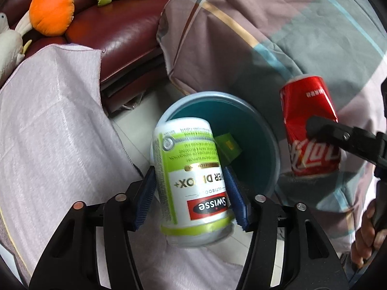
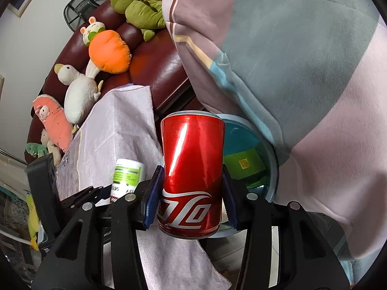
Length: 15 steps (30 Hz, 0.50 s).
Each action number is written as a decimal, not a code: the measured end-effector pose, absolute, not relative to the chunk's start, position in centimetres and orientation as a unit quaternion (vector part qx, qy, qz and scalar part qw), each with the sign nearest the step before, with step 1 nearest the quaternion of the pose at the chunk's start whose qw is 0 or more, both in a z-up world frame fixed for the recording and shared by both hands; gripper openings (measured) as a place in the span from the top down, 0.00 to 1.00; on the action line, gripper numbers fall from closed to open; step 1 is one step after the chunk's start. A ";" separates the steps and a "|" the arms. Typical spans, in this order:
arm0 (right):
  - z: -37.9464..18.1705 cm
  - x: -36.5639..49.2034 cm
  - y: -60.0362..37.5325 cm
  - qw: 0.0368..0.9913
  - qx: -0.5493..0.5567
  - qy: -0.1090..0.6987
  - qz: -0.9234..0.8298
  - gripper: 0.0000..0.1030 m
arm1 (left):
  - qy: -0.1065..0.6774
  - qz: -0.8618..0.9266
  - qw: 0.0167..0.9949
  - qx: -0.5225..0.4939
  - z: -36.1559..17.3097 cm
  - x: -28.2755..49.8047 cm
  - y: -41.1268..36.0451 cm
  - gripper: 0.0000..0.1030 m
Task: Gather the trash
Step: 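Carry bottle and can over the teal bin and open both grippers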
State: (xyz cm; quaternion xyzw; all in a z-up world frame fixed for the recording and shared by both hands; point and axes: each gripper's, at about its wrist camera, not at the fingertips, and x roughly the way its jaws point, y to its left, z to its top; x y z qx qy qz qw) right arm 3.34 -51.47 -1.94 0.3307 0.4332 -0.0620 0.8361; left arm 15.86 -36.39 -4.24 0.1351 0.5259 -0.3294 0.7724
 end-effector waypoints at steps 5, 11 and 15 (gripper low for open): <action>-2.6 3.4 -51.8 0.833 0.331 0.439 -0.063 0.57 | 0.521 -0.321 0.779 0.136 -4.6 16.0 -36.4 0.29; -2.9 3.5 -51.8 0.831 0.331 0.443 -0.064 0.57 | 0.532 -0.315 0.777 0.119 -4.6 16.3 -35.2 0.24; -3.0 3.9 -51.7 0.830 0.328 0.446 -0.065 0.57 | 0.536 -0.312 0.777 0.105 -4.3 16.4 -34.1 0.21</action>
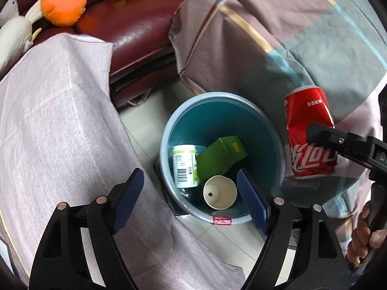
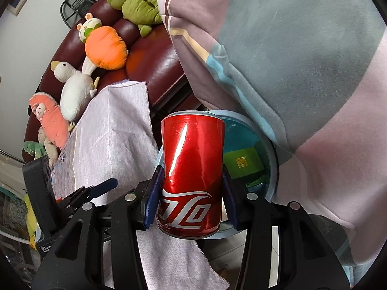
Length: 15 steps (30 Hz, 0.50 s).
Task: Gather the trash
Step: 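Carry bottle and can over the teal bin and open both grippers, then move both tools back to the table toward the snack bags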
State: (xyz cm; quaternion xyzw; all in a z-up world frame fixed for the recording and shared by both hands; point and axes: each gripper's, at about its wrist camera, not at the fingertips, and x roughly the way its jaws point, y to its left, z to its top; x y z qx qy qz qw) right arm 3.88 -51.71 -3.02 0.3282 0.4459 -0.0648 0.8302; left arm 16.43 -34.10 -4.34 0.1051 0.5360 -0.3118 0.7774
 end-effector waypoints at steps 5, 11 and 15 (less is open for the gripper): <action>-3.4 4.0 -51.6 0.828 0.317 0.454 -0.083 0.56 | 0.541 -0.310 0.775 0.103 -4.3 16.2 -33.3 0.17; -4.3 4.3 -51.3 0.823 0.301 0.470 -0.107 0.41 | 0.549 -0.309 0.770 0.101 -4.6 15.8 -32.5 0.16; -4.0 4.3 -50.8 0.823 0.298 0.472 -0.105 0.39 | 0.548 -0.309 0.771 0.095 -4.4 15.6 -31.7 0.16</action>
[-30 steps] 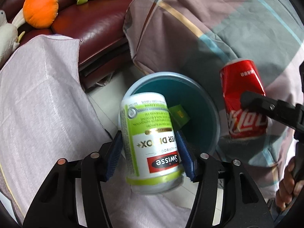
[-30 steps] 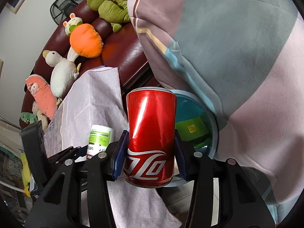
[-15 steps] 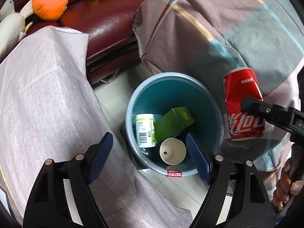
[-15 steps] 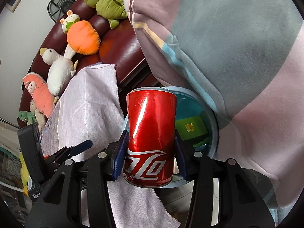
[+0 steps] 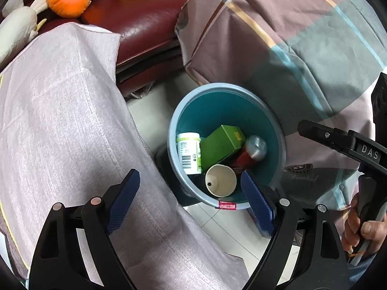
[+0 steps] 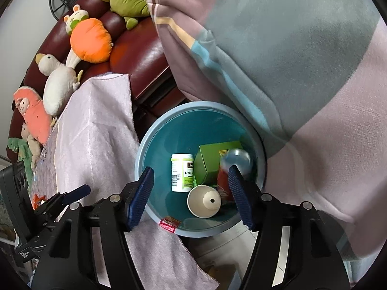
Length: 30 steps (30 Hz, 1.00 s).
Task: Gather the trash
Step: 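Move both tools back to the table toward the snack bags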
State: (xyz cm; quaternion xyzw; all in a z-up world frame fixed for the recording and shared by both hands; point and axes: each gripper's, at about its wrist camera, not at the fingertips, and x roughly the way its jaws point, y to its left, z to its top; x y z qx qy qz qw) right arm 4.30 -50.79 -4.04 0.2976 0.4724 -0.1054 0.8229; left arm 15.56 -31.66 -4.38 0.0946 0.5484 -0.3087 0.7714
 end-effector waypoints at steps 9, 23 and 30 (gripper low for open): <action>-2.4 4.1 -49.3 0.829 0.284 0.470 -0.104 0.27 | 0.546 -0.307 0.776 0.075 -3.4 14.7 -29.2 0.13; 0.3 3.3 -41.7 0.835 0.247 0.487 -0.066 0.25 | 0.528 -0.283 0.800 0.041 -0.2 12.1 -20.8 0.12; 2.1 2.7 -36.1 0.844 0.217 0.490 -0.038 0.25 | 0.511 -0.265 0.818 0.016 1.4 10.2 -15.2 0.10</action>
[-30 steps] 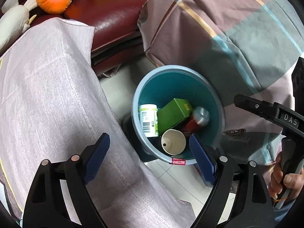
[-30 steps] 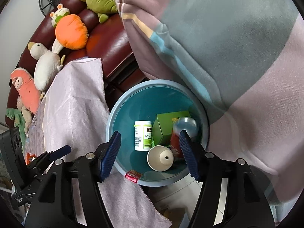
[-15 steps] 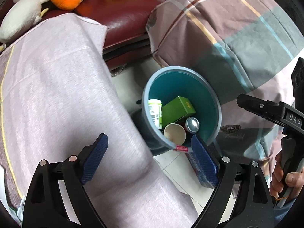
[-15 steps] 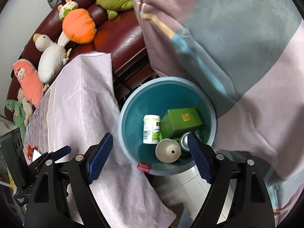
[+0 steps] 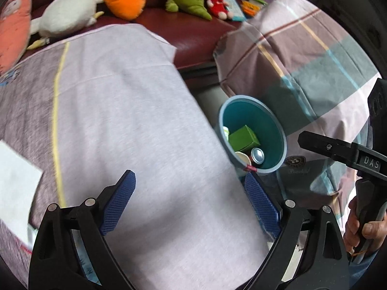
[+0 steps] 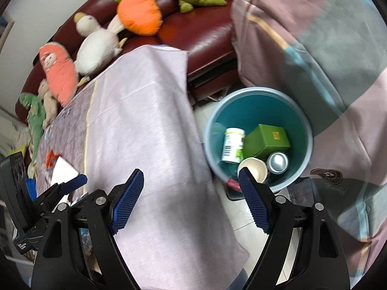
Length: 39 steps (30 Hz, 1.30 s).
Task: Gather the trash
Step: 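Move both tools back to the table toward the snack bags, then grasp the blue-white snack packet with the right gripper while the left gripper grasps the orange snack bag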
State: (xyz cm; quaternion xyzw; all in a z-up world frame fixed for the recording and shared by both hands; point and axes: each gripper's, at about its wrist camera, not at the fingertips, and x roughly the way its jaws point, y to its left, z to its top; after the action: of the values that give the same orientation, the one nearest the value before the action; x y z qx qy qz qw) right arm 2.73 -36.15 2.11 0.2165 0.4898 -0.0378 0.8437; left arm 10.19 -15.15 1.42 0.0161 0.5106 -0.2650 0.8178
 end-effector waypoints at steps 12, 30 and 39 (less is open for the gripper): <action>4.6 1.0 -28.2 0.854 0.156 0.496 -0.015 0.20 | 0.484 -0.252 0.838 -0.021 2.7 6.6 -8.1 0.09; 2.6 0.4 -19.9 0.830 0.123 0.543 0.043 0.18 | 0.491 -0.173 0.853 -0.030 1.2 4.2 5.8 0.09; 1.0 1.0 -18.3 0.818 0.120 0.559 0.064 0.18 | 0.541 -0.169 0.819 -0.084 -1.8 1.2 6.9 0.09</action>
State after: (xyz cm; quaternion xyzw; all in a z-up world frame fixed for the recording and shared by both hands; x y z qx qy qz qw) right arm 1.05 -18.28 0.98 0.1196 0.5585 0.0645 0.8183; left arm 1.17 6.87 -1.80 -0.0835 0.5412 -0.1692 0.8194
